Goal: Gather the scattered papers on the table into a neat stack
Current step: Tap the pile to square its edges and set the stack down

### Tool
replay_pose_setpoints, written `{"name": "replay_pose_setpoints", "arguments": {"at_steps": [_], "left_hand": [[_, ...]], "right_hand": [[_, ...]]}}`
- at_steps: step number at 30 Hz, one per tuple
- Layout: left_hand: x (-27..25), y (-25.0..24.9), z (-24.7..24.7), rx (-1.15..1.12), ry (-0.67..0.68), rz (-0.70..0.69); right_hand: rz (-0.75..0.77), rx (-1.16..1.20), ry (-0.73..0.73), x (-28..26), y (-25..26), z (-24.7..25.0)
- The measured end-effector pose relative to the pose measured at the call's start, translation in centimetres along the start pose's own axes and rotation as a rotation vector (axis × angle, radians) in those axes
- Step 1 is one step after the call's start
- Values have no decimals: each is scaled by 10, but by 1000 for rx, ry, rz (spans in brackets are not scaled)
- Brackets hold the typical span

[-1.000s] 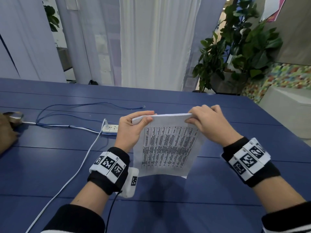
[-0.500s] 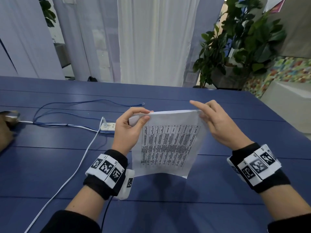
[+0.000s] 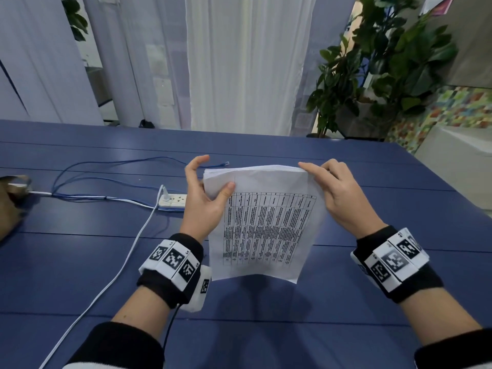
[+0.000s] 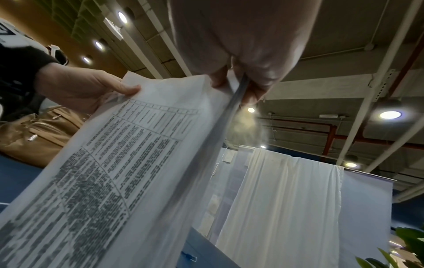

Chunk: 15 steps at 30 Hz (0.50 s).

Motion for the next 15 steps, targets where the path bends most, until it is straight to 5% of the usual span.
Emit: {"name": "replay_pose_setpoints", "arguments": {"at_steps": [8, 15], "left_hand": [[11, -7, -3, -50, -70, -1], [2, 28, -4, -32, -13, 163]], "right_hand": [[-3, -16, -199, 12, 13, 12], [-78, -126, -47, 4, 1, -8]]}}
Point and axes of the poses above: each hand's wrist, its own x-axis towards the middle knuckle, its own z-axis out of the back of the hand, y = z × x, the point moved 3 cm from there along x, towards the middle knuckle, and after that the axes turned 8 degrees about -y, right-handed, at the moved point
